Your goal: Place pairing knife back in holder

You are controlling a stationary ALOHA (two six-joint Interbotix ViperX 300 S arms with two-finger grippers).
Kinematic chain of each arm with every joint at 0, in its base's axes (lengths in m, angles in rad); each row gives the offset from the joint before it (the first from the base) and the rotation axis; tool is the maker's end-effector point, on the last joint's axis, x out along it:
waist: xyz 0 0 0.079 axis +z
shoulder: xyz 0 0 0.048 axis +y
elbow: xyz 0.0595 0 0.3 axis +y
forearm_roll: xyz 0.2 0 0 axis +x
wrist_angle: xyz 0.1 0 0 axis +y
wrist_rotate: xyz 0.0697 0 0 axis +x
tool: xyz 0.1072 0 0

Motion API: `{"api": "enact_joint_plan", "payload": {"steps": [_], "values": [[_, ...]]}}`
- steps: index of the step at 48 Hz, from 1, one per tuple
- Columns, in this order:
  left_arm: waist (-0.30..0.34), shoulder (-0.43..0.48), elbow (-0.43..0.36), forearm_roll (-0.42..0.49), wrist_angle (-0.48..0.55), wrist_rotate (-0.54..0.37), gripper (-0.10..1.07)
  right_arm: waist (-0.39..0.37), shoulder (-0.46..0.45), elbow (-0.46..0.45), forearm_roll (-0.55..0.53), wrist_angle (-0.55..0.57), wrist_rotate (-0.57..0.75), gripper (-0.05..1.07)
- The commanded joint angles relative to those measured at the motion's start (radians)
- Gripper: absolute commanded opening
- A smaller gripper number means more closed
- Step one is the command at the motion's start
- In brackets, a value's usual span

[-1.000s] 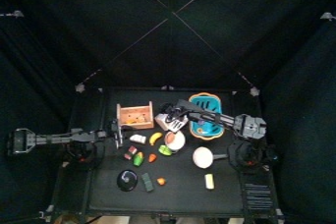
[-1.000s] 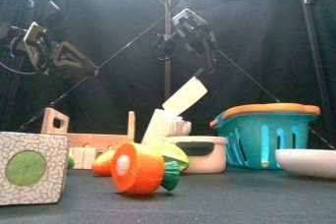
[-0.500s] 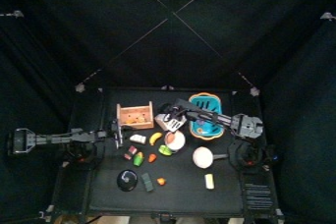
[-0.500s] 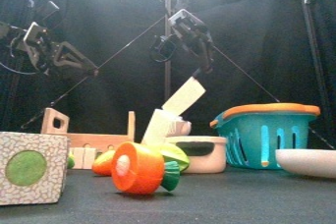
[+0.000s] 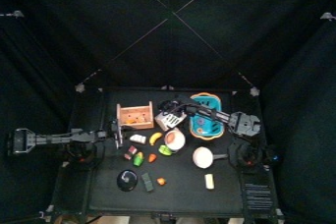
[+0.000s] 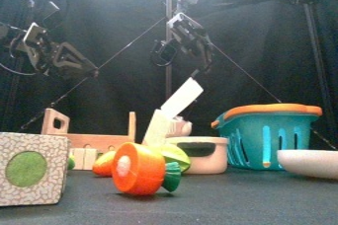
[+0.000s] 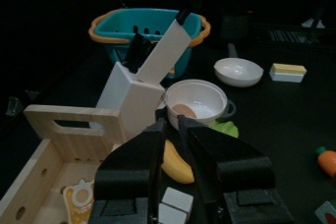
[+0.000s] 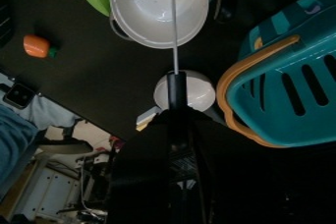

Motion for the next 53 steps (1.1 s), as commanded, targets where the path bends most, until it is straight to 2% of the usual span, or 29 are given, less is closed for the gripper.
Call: {"api": "enact_joint_plan", "payload": {"steps": [1,16,36,53], "values": [[-0.003,0.003,-0.009,-0.002,-0.005,0.0,0.63,-0.012,-0.018,-0.026,0.014,0.006,-0.002,0.43],[-0.003,0.003,-0.009,-0.002,-0.005,0.0,0.63,-0.015,-0.002,-0.034,0.025,0.008,0.0,0.43],[-0.002,0.003,-0.009,-0.002,-0.005,0.002,0.63,-0.038,0.046,-0.118,0.044,0.029,0.012,0.43],[-0.002,0.003,-0.009,0.0,-0.005,0.002,0.63,-0.046,0.058,-0.126,0.064,0.034,0.015,0.43]]}}
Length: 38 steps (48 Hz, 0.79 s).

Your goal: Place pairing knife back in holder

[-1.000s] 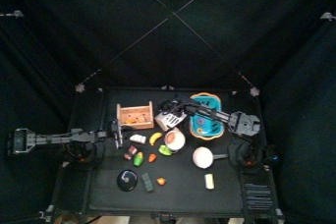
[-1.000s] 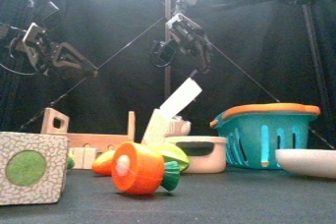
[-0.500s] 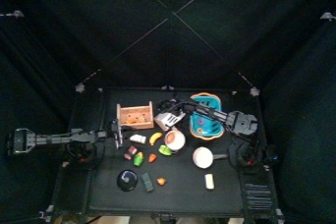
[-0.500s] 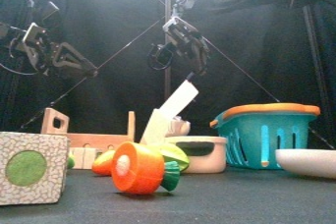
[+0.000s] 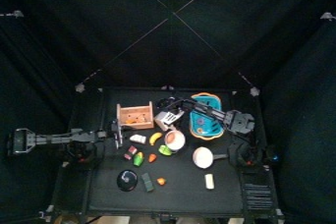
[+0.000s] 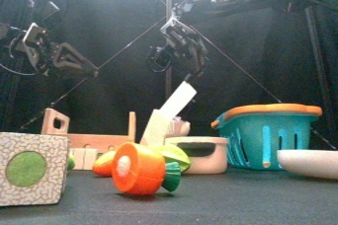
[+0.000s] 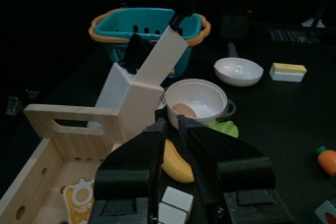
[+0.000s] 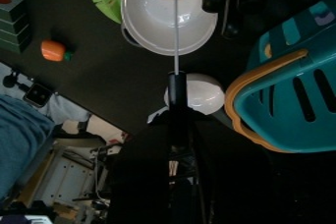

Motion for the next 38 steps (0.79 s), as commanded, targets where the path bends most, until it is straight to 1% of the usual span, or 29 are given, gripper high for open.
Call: {"api": "enact_joint_plan", "payload": {"steps": [1,23,28,38], "values": [[-0.002,0.002,-0.011,-0.003,-0.005,0.002,0.63,-0.014,-0.021,-0.029,0.003,-0.002,-0.003,0.43],[-0.002,0.002,-0.009,-0.003,-0.005,0.0,0.63,-0.018,-0.012,-0.064,-0.005,-0.005,-0.003,0.45],[-0.002,0.002,-0.008,-0.002,-0.005,0.0,0.63,-0.018,-0.003,-0.089,-0.006,-0.005,-0.003,0.45],[-0.002,0.002,-0.008,-0.003,-0.005,0.0,0.63,-0.014,0.032,-0.167,-0.048,-0.008,-0.005,0.45]]}}
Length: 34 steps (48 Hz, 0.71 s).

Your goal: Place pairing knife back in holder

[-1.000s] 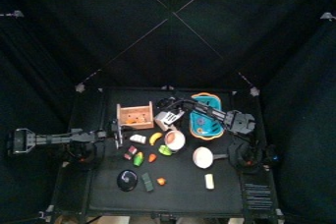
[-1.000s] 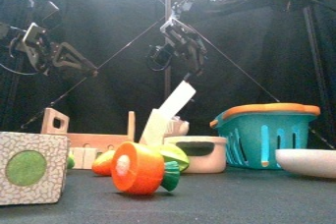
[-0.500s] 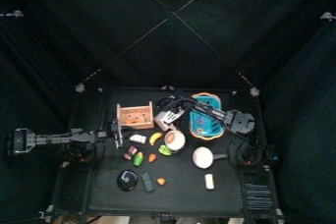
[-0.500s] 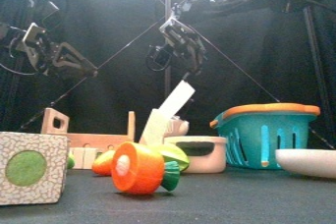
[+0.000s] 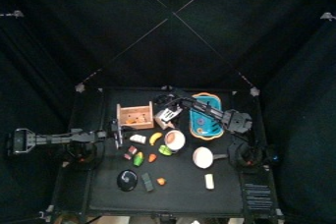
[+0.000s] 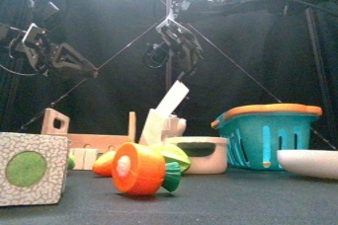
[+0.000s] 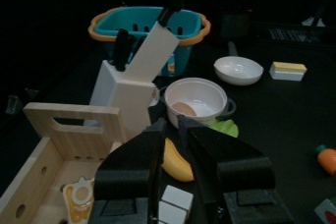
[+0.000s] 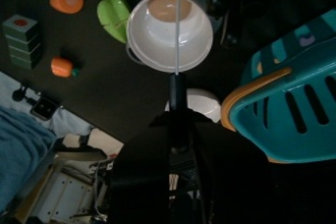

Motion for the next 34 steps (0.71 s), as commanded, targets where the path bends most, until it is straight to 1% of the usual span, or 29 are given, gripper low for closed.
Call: {"api": "enact_joint_plan", "payload": {"steps": [1,10,13,16,22,28,34], "values": [[-0.002,0.002,-0.011,-0.002,-0.005,0.002,0.63,-0.008,-0.005,-0.058,-0.009,-0.008,-0.003,0.45],[-0.002,0.002,-0.006,-0.002,-0.005,0.002,0.63,-0.008,0.012,-0.083,-0.009,-0.008,-0.005,0.45],[-0.002,0.002,-0.006,-0.002,-0.005,0.002,0.63,-0.008,0.014,-0.086,-0.015,-0.008,-0.003,0.46],[-0.002,0.002,-0.006,-0.002,-0.005,0.002,0.63,-0.008,0.014,-0.091,-0.025,-0.008,-0.003,0.5],[-0.002,0.002,-0.006,-0.002,-0.005,0.002,0.63,-0.008,0.014,-0.101,-0.066,-0.009,-0.003,0.55],[-0.002,0.002,-0.006,-0.002,-0.005,0.002,0.63,-0.003,0.012,-0.106,-0.114,-0.008,-0.006,0.55],[-0.002,0.002,-0.006,-0.002,-0.005,0.0,0.63,0.006,0.012,-0.123,-0.132,-0.009,-0.014,0.55]]}}
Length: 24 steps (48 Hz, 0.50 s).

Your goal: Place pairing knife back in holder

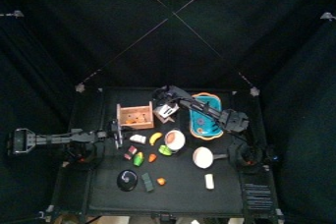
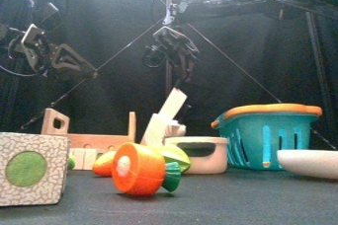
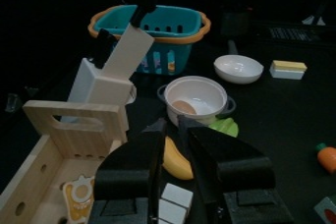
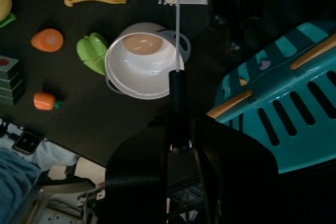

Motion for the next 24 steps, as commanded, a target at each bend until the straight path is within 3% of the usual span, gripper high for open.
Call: {"api": "enact_joint_plan", "payload": {"steps": [1,24], "values": [[-0.003,0.002,-0.011,-0.002,-0.003,-0.002,0.63,0.006,-0.026,-0.044,-0.012,-0.005,-0.006,0.55],[-0.003,0.002,-0.008,-0.002,-0.003,-0.002,0.63,0.012,0.008,-0.106,-0.074,-0.012,-0.017,0.55]]}}
